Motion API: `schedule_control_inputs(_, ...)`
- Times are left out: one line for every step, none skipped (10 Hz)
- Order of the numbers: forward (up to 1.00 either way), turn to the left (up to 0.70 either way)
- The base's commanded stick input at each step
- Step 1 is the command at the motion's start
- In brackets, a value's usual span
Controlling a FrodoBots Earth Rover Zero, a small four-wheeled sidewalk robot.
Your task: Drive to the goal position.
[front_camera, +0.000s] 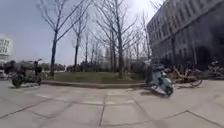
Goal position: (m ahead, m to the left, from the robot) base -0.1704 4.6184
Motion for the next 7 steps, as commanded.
schedule_control_inputs(1.00,0.40)
schedule_control_inputs(1.00,0.40)
schedule_control_inputs(1.00,0.40)
schedule_control_inputs(1.00,0.40)
schedule_control_inputs(1.00,0.40)
schedule_control_inputs(1.00,0.40)
schedule_control_inputs(1.00,0.40)
